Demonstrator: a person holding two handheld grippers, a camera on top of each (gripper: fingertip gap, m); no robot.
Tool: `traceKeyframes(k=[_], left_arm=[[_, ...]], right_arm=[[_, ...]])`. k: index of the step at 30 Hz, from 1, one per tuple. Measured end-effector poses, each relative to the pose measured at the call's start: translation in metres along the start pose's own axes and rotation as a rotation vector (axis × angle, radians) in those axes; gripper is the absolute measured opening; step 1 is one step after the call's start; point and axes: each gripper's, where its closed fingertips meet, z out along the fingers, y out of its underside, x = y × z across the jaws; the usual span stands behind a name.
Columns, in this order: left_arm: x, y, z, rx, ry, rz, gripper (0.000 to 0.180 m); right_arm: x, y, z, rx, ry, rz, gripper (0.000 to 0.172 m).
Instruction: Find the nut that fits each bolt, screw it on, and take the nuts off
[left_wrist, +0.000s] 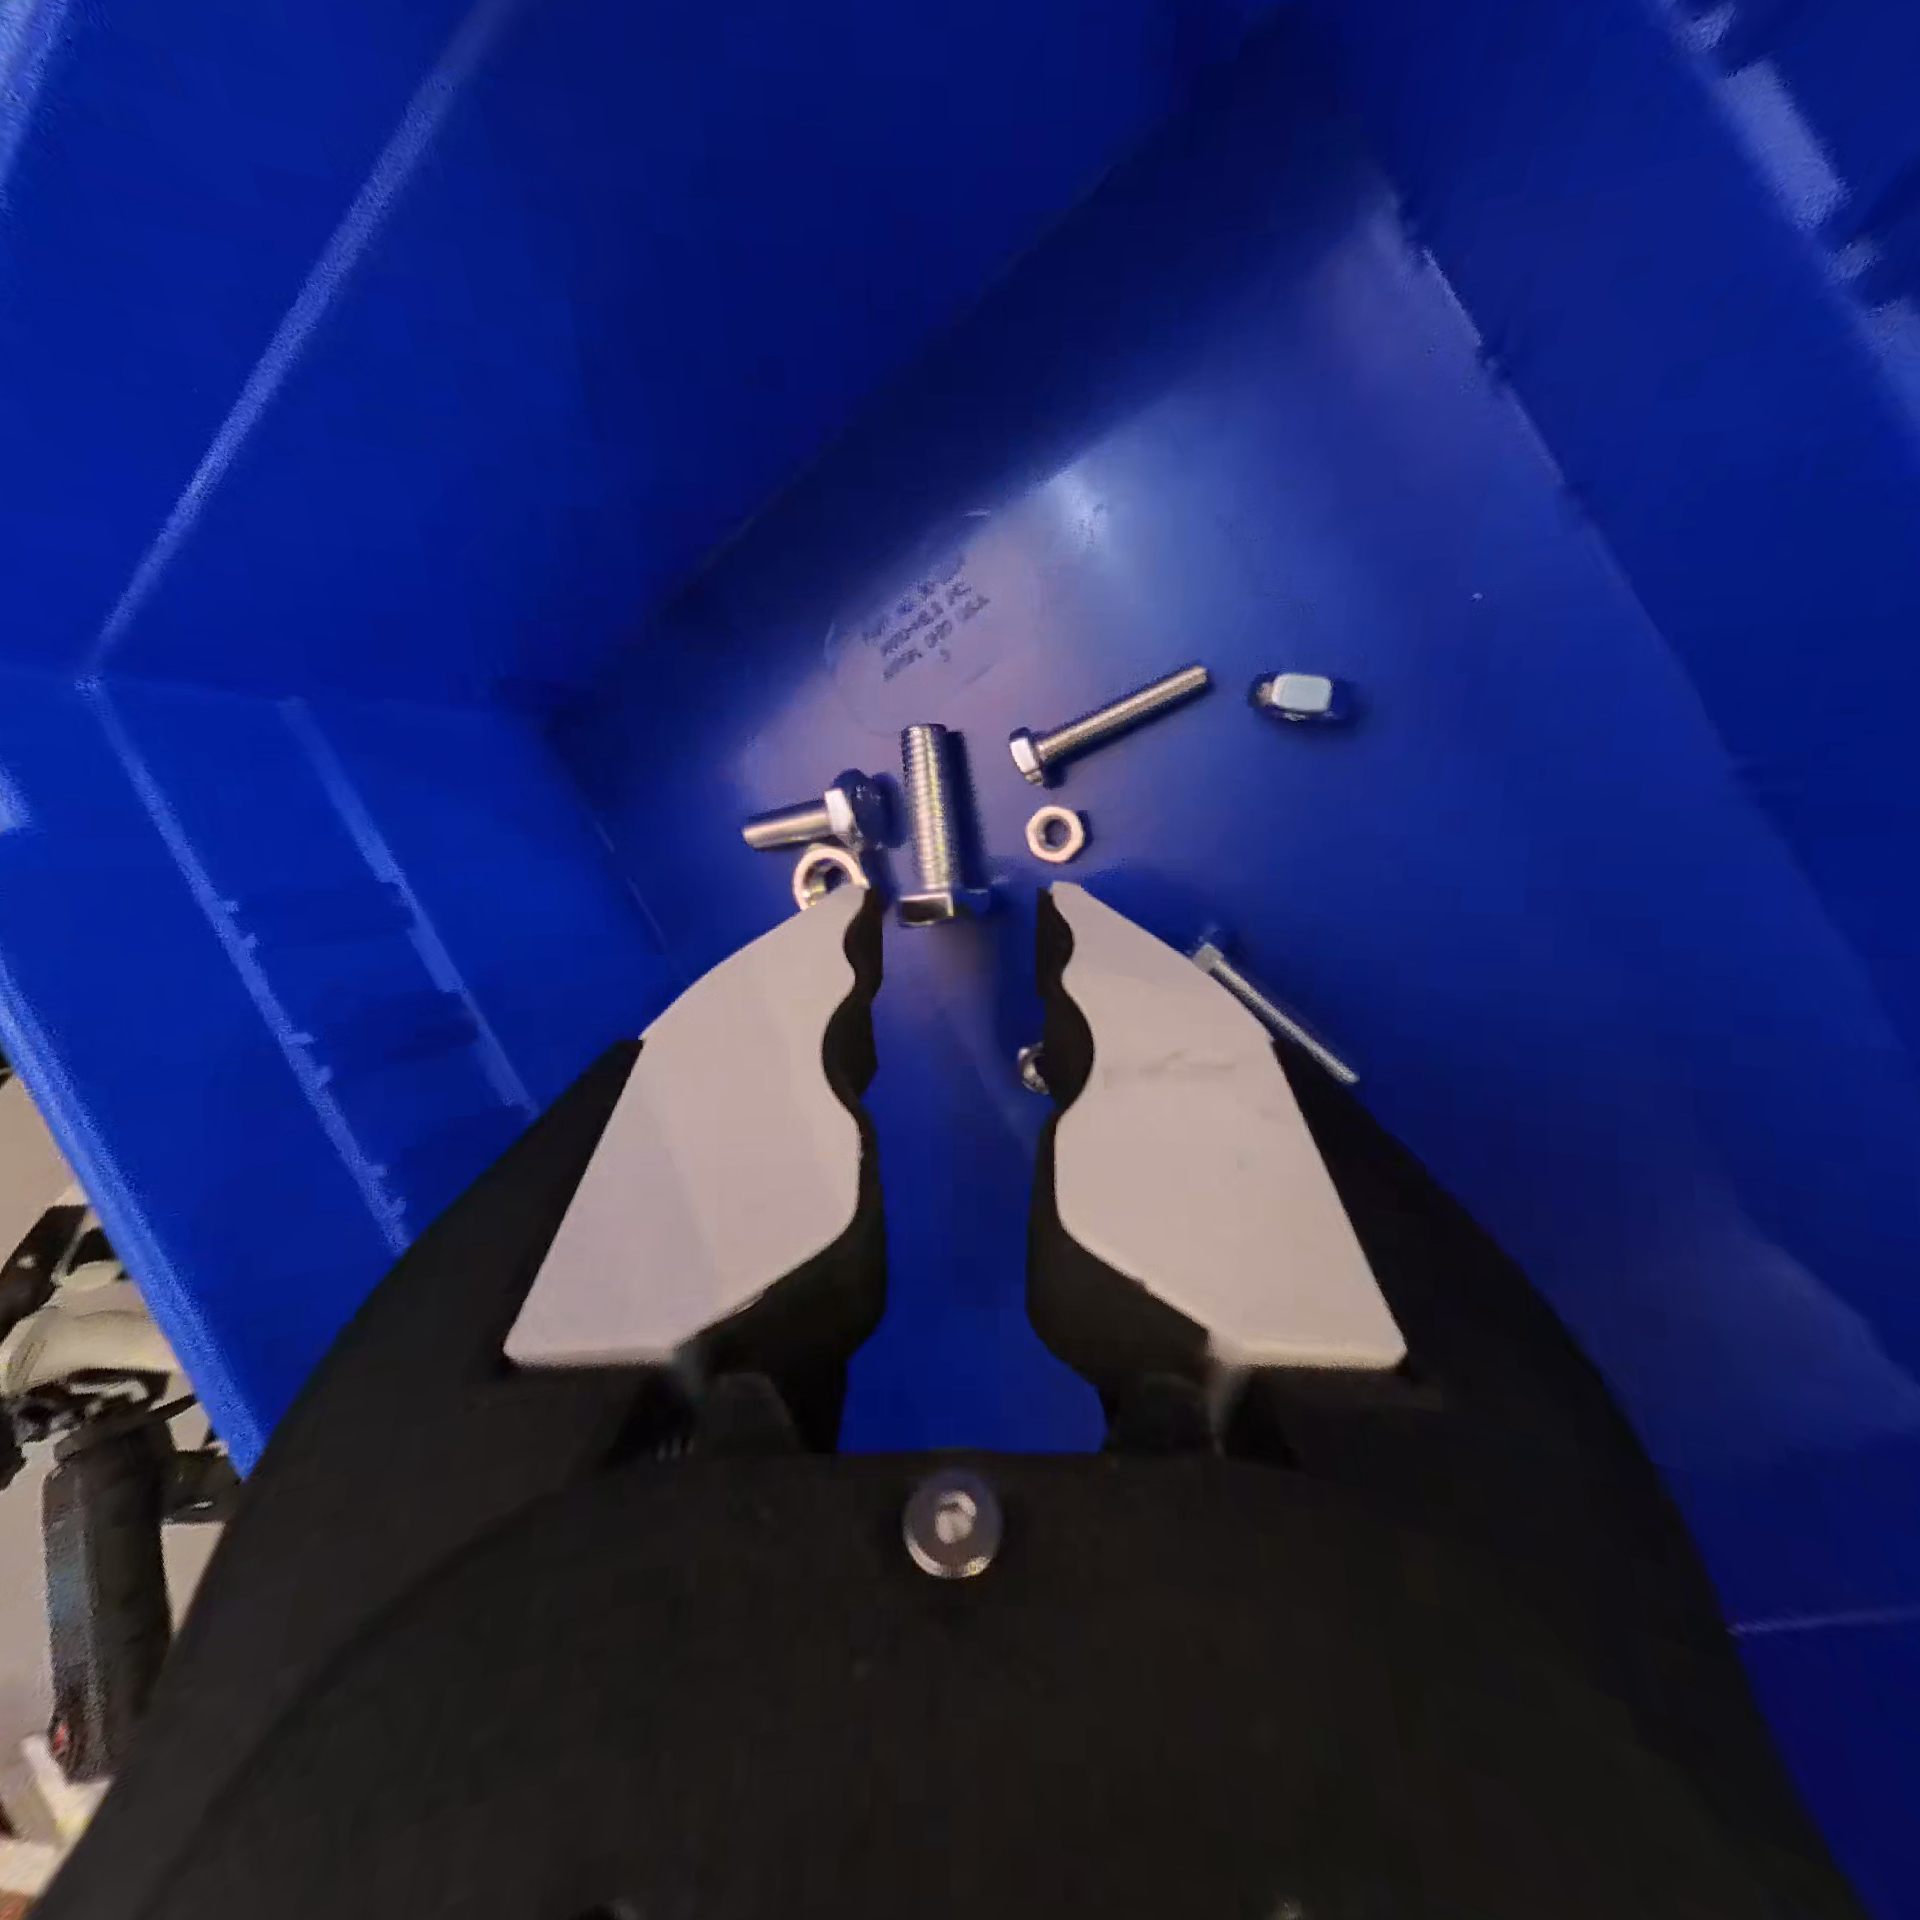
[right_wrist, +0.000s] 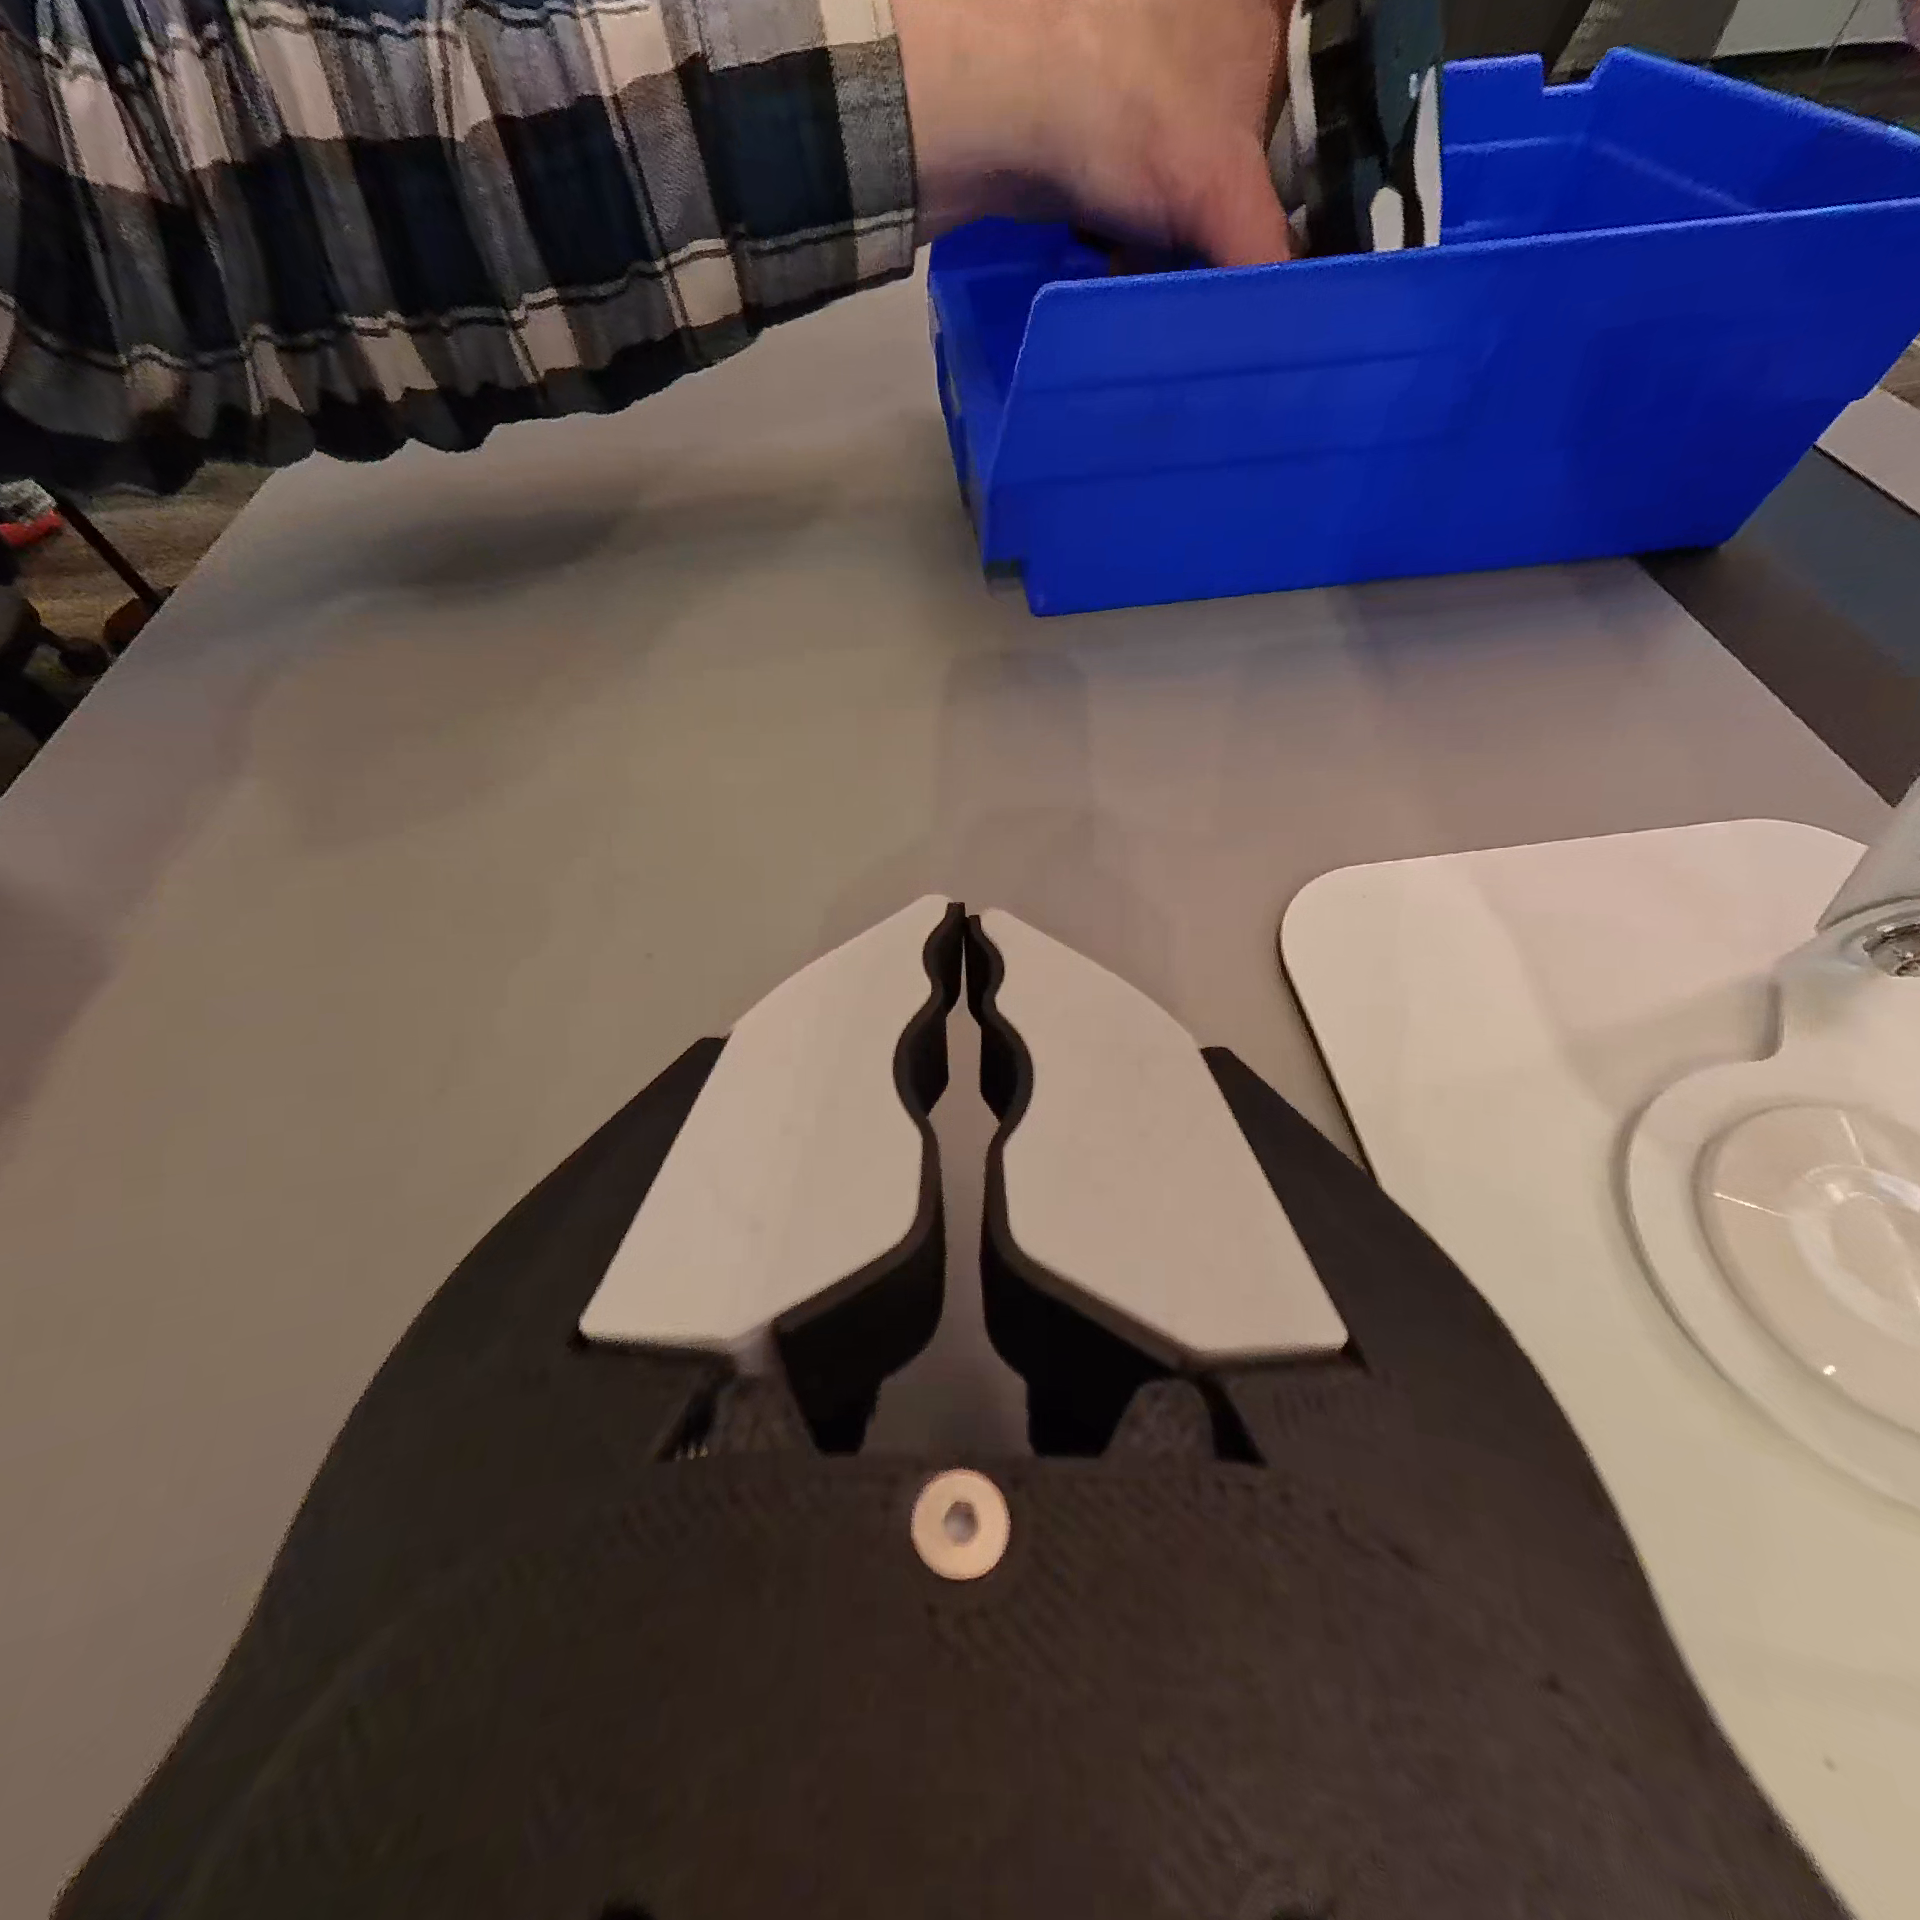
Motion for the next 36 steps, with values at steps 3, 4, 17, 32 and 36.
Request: traceKeyframes(k=[3, 4, 17, 32, 36], left_arm=[[-0.004, 0.001, 0.005, -0.034, -0.013, 0.018, 0.027], [-0.003, 0.002, 0.007, -0.043, -0.006, 0.018, 0.024], [-0.009, 0.000, 0.007, -0.029, -0.067, 0.035, 0.017], [0.117, -0.003, -0.207, 0.472, 0.105, 0.167, 0.017], [0.213, 0.017, -0.208, 0.438, 0.216, 0.329, 0.017]], right_arm=[[-0.002, 0.002, 0.001, -0.014, 0.002, -0.015, 0.000], [-0.002, 0.002, 0.002, -0.019, 0.002, -0.020, 0.000], [-0.005, 0.005, 0.003, -0.034, -0.009, -0.036, 0.001], [-0.002, 0.001, -0.001, -0.006, -0.009, -0.009, 0.000], [-0.001, 0.002, -0.002, -0.006, -0.006, -0.004, 0.000]])
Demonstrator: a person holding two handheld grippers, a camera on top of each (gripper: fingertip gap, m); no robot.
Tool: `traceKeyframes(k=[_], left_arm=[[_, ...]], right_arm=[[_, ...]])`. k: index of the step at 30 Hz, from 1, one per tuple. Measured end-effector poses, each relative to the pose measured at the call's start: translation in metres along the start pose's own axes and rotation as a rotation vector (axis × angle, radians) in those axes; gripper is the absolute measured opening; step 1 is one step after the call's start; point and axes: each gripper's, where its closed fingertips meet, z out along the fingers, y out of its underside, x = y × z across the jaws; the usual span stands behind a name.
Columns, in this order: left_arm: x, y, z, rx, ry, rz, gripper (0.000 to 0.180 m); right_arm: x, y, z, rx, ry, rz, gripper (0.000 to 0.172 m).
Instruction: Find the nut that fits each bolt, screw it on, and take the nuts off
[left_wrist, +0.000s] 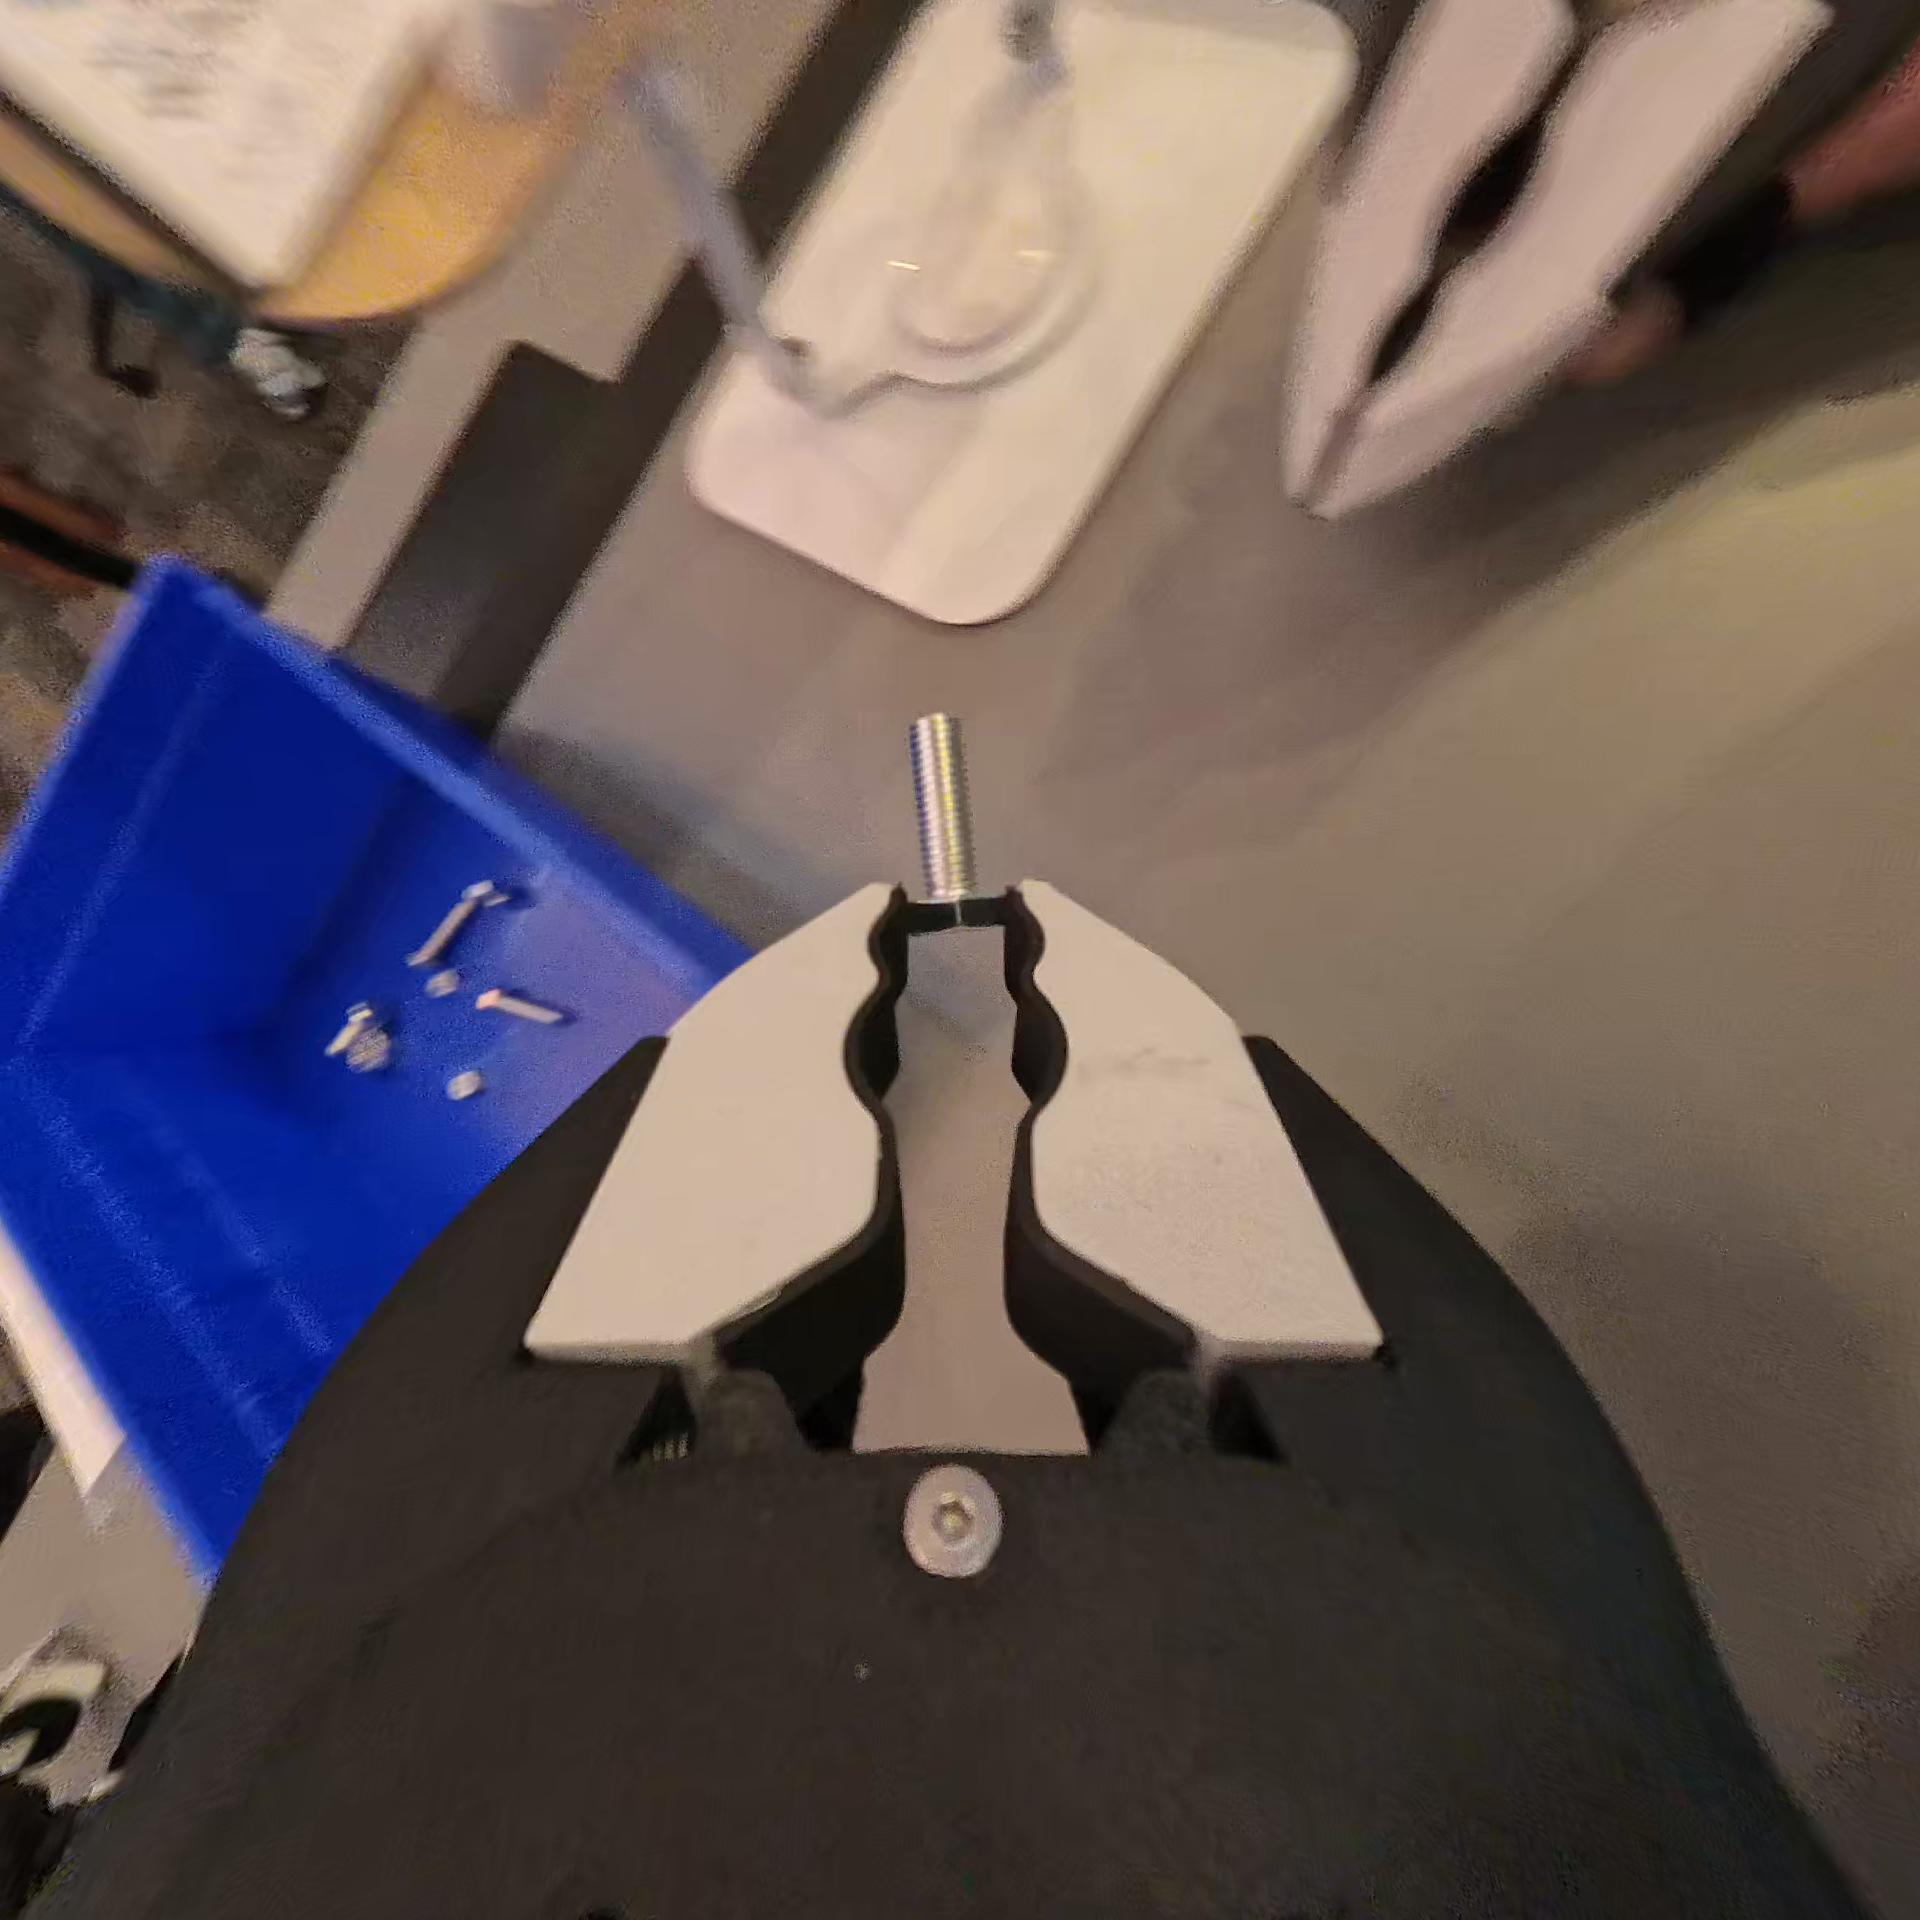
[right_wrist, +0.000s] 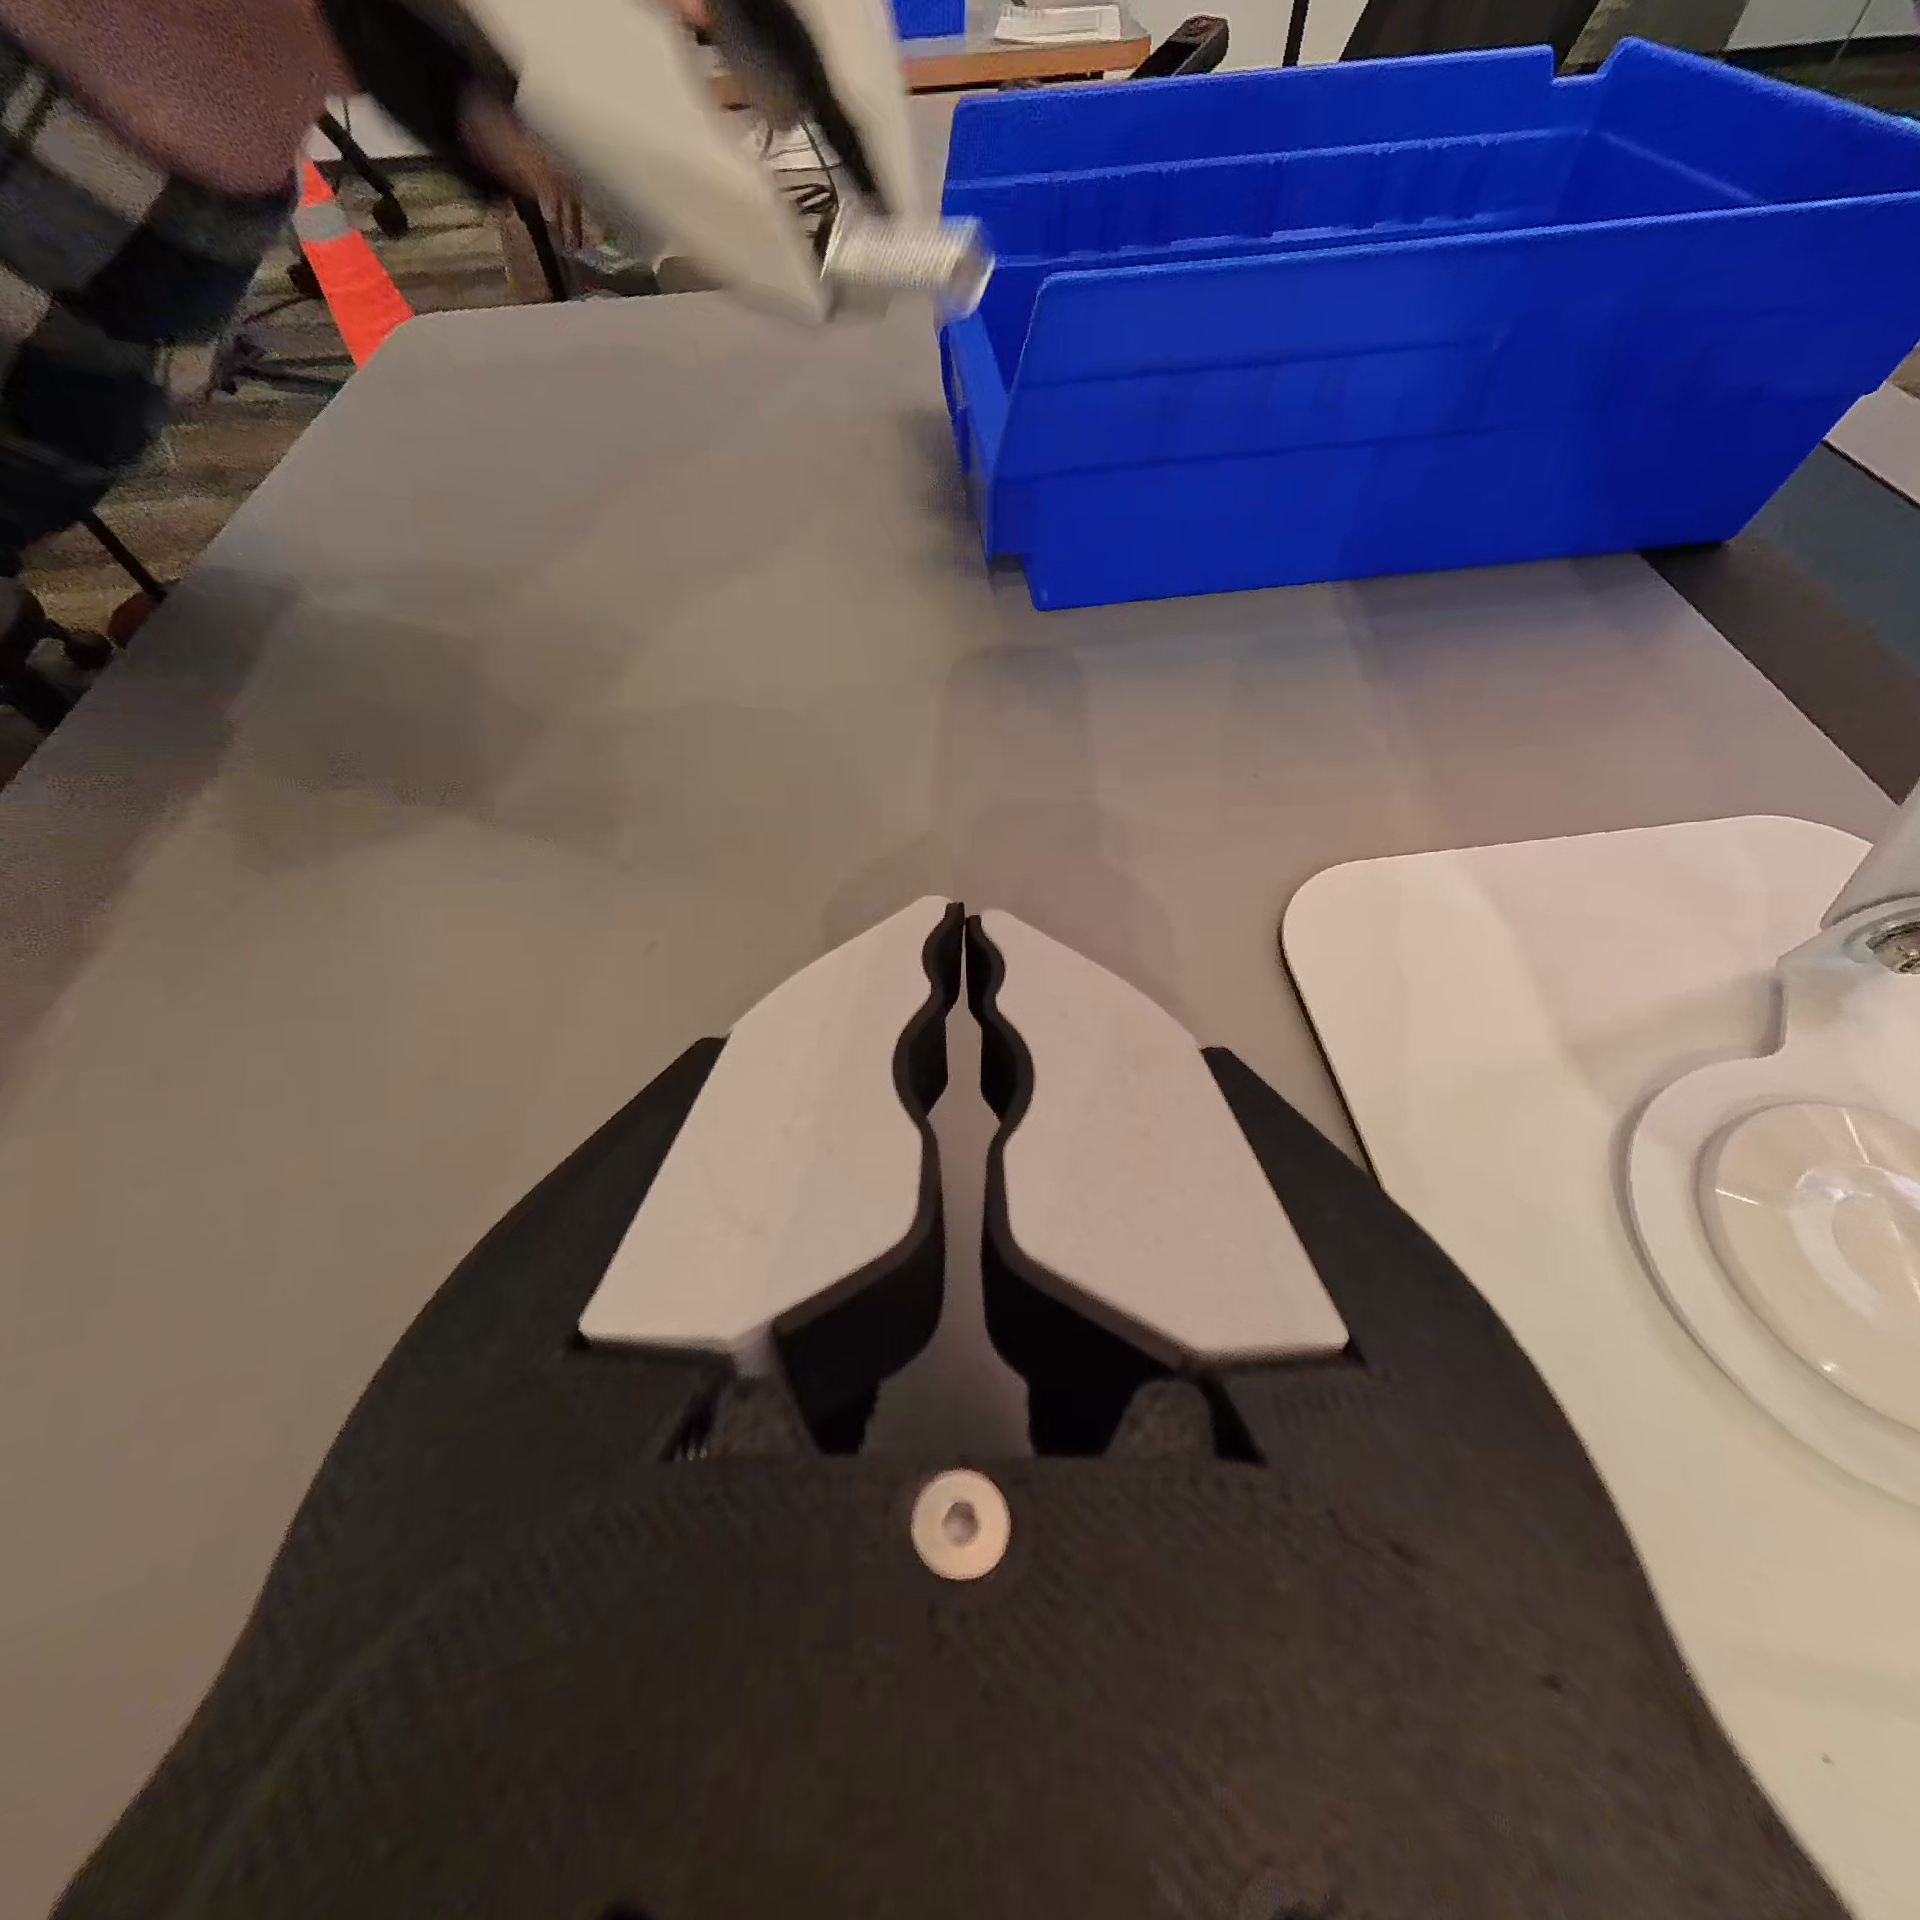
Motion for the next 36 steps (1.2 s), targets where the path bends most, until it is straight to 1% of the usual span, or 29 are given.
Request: traceKeyframes(k=[3, 6, 8, 10, 13, 21, 25, 27, 29, 31, 34, 36], left_arm=[[0.053, 0.005, 0.026, -0.044, 0.110, 0.055, 0.017], [0.082, 0.010, 0.047, -0.061, 0.204, 0.065, 0.017], [0.087, 0.019, 0.056, -0.103, 0.215, 0.090, 0.017], [0.097, 0.022, 0.060, -0.112, 0.265, 0.101, 0.017], [0.101, 0.028, 0.066, -0.147, 0.270, 0.143, 0.017], [0.111, 0.040, 0.074, -0.172, 0.333, 0.142, 0.017], [0.112, 0.040, 0.075, -0.166, 0.356, 0.125, 0.017], [0.112, 0.039, 0.074, -0.161, 0.362, 0.112, 0.026], [0.109, 0.035, 0.068, -0.136, 0.355, 0.097, 0.034], [0.097, 0.032, 0.051, -0.124, 0.335, 0.088, 0.034], [0.049, 0.022, 0.016, -0.083, 0.225, 0.061, 0.031], [0.000, 0.016, -0.003, -0.070, 0.110, 0.034, 0.029]], right_arm=[[0.000, 0.001, 0.000, -0.003, -0.001, -0.002, 0.000], [0.000, 0.002, 0.000, -0.008, 0.001, -0.009, 0.000], [-0.001, 0.002, -0.001, -0.011, 0.001, -0.011, 0.000], [-0.001, 0.003, -0.001, -0.012, -0.002, -0.013, 0.001], [-0.002, 0.003, 0.000, -0.019, -0.003, -0.017, 0.000], [-0.003, 0.004, 0.001, -0.027, -0.003, -0.025, 0.001], [-0.003, 0.005, 0.002, -0.036, -0.003, -0.026, 0.001], [-0.003, 0.006, 0.002, -0.039, -0.003, -0.032, 0.001], [-0.004, 0.006, 0.002, -0.036, -0.003, -0.037, 0.001], [-0.004, 0.005, 0.001, -0.032, -0.004, -0.037, 0.001], [-0.004, 0.005, 0.001, -0.033, -0.005, -0.038, 0.001], [-0.005, 0.006, 0.002, -0.036, -0.005, -0.041, 0.001]])
